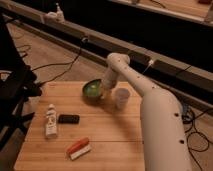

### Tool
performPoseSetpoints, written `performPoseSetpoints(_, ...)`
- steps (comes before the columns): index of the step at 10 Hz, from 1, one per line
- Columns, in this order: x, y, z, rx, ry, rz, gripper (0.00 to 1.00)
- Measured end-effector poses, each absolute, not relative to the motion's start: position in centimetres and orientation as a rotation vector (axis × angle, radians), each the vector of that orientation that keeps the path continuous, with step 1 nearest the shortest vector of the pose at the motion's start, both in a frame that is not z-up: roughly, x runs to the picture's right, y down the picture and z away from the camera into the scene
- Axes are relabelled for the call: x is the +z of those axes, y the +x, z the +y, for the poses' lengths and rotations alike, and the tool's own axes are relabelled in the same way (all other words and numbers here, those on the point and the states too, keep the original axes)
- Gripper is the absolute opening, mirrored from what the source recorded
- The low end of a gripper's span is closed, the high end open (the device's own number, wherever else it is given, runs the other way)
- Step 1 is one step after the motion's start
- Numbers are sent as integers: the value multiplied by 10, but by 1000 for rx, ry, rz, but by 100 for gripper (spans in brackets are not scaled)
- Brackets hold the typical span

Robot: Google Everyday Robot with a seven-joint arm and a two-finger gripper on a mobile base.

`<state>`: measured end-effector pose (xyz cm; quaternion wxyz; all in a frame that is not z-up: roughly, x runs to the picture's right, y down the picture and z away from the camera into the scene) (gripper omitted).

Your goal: Drag the ceramic bowl in a circle

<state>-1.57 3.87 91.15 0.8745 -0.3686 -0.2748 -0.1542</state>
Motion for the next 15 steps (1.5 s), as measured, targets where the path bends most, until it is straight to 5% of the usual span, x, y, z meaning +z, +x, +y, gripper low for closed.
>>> performPoseSetpoints(8,884,-105,59,-549,-781,-732,0)
performPoseSetpoints(15,879,-23,103,-395,-877,-599,0)
